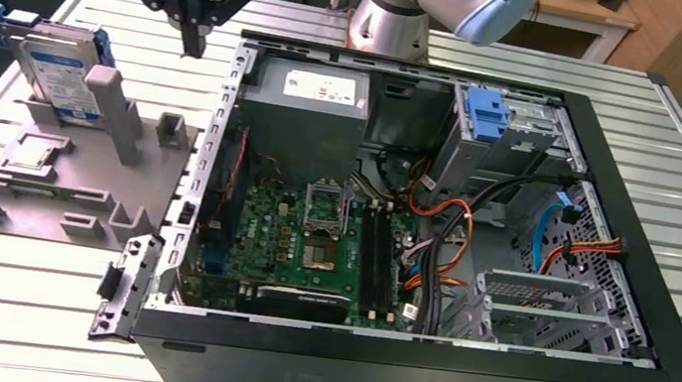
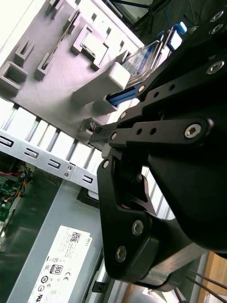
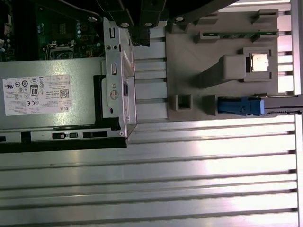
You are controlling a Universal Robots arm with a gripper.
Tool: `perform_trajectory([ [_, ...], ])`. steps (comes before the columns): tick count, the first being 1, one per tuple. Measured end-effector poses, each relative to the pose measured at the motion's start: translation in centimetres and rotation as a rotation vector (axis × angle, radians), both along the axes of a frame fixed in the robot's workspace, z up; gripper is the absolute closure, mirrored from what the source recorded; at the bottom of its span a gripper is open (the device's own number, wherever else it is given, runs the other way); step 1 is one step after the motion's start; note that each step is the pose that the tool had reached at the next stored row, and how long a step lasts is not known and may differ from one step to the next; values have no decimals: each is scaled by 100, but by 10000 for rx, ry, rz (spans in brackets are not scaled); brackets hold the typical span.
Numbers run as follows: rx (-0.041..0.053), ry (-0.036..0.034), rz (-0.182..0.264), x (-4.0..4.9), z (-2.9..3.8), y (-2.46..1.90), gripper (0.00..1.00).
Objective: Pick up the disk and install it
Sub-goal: 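Reach for the disk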
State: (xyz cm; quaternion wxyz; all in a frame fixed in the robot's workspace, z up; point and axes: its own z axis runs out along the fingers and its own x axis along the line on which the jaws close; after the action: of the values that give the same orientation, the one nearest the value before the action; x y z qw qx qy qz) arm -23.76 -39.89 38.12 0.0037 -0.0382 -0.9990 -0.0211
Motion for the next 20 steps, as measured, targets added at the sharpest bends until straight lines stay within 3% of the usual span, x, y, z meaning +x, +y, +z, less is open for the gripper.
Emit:
perform_trajectory([
  [20, 0, 11, 0, -54, -6, 0, 90],
])
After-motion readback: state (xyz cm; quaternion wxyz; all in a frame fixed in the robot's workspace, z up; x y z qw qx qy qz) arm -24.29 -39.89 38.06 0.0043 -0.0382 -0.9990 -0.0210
